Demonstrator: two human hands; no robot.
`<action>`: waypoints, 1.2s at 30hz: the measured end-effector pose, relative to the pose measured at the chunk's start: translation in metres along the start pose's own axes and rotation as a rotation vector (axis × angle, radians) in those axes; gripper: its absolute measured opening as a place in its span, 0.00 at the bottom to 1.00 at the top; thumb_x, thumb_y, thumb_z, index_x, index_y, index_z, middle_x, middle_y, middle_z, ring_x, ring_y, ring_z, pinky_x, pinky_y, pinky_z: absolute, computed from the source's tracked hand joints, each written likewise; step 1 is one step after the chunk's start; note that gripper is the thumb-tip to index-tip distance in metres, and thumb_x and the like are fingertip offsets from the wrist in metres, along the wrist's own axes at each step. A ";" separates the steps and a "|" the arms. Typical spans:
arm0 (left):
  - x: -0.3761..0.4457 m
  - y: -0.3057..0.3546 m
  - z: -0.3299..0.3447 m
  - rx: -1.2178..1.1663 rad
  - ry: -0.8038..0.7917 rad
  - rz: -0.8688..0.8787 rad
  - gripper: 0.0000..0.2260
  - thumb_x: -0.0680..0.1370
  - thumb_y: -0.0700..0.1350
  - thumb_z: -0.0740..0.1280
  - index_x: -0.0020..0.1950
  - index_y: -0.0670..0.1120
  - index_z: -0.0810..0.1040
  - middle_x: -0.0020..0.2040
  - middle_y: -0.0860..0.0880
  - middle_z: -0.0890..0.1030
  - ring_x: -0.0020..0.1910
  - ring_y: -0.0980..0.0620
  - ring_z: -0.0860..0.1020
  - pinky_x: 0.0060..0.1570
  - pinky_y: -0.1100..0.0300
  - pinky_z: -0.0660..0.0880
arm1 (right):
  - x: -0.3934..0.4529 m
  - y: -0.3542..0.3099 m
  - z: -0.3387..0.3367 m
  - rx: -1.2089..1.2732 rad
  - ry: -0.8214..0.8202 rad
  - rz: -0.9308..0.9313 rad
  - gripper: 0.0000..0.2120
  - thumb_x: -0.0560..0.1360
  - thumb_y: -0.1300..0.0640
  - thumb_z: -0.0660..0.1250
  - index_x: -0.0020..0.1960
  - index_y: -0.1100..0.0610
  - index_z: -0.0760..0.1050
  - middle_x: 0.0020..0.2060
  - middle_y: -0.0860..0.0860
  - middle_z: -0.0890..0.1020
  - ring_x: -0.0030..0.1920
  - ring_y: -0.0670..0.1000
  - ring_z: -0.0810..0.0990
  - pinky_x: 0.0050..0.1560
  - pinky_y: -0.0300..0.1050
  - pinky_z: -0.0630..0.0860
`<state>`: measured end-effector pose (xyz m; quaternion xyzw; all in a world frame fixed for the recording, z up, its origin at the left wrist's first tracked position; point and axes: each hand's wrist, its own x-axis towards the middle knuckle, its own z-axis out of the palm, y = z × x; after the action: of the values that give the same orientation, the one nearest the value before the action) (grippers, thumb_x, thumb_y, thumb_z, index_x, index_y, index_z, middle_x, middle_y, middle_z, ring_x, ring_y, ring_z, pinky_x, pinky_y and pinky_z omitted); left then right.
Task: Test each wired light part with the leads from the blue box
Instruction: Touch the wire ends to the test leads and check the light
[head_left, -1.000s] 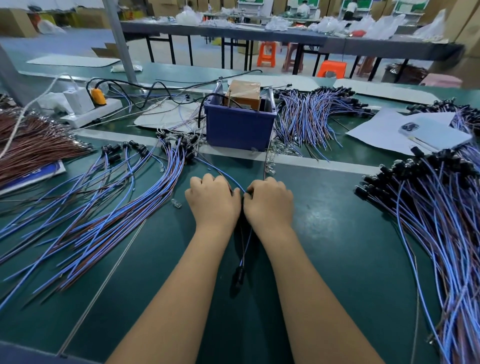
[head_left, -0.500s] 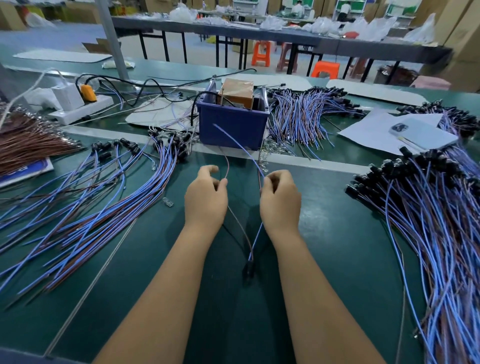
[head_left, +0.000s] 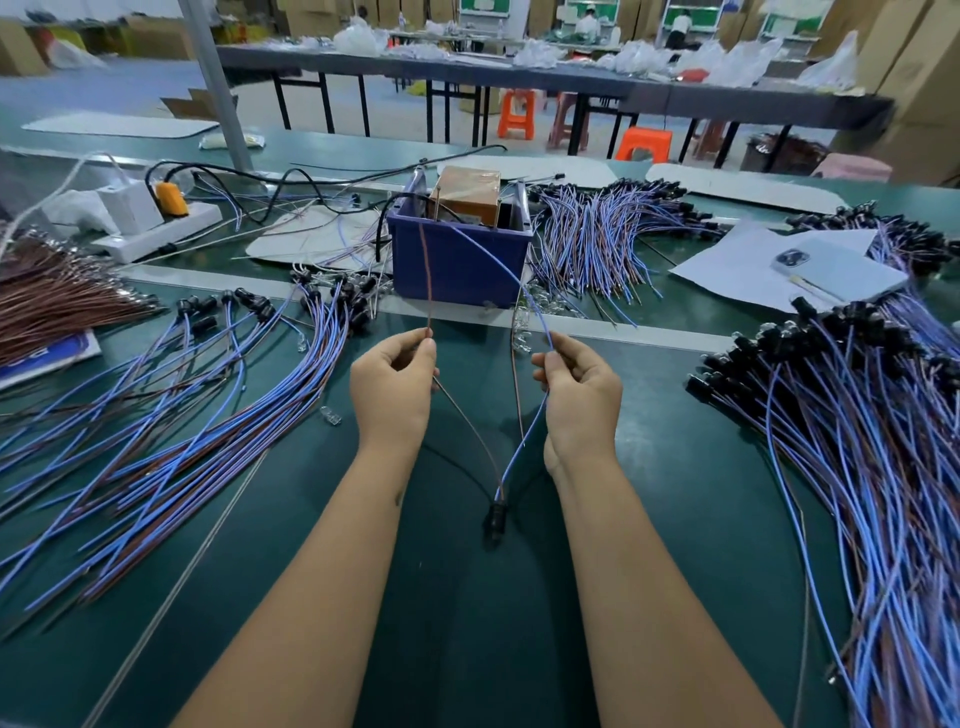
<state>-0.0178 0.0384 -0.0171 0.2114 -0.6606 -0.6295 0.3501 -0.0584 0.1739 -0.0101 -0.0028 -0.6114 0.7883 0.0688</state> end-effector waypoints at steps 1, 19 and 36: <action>0.004 -0.001 0.000 -0.002 0.007 -0.018 0.06 0.78 0.38 0.67 0.46 0.49 0.81 0.29 0.54 0.78 0.27 0.61 0.75 0.32 0.65 0.76 | 0.001 0.000 0.000 0.016 0.009 0.011 0.14 0.78 0.70 0.61 0.46 0.53 0.78 0.34 0.50 0.80 0.32 0.43 0.76 0.39 0.34 0.74; 0.019 -0.020 0.003 0.176 -0.107 -0.024 0.07 0.76 0.43 0.69 0.52 0.48 0.84 0.38 0.56 0.82 0.35 0.58 0.78 0.43 0.57 0.78 | 0.005 0.004 0.006 -0.036 0.064 0.031 0.08 0.79 0.66 0.61 0.49 0.56 0.76 0.33 0.51 0.81 0.27 0.43 0.76 0.34 0.34 0.74; 0.017 -0.020 0.003 0.163 -0.148 -0.032 0.06 0.75 0.43 0.70 0.47 0.52 0.85 0.32 0.58 0.81 0.31 0.59 0.75 0.38 0.61 0.72 | 0.007 0.008 0.005 -0.046 0.145 0.043 0.09 0.79 0.65 0.60 0.46 0.54 0.75 0.34 0.50 0.81 0.27 0.43 0.78 0.38 0.41 0.76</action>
<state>-0.0344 0.0254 -0.0337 0.2026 -0.7302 -0.5931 0.2721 -0.0665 0.1678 -0.0155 -0.0746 -0.6227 0.7730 0.0959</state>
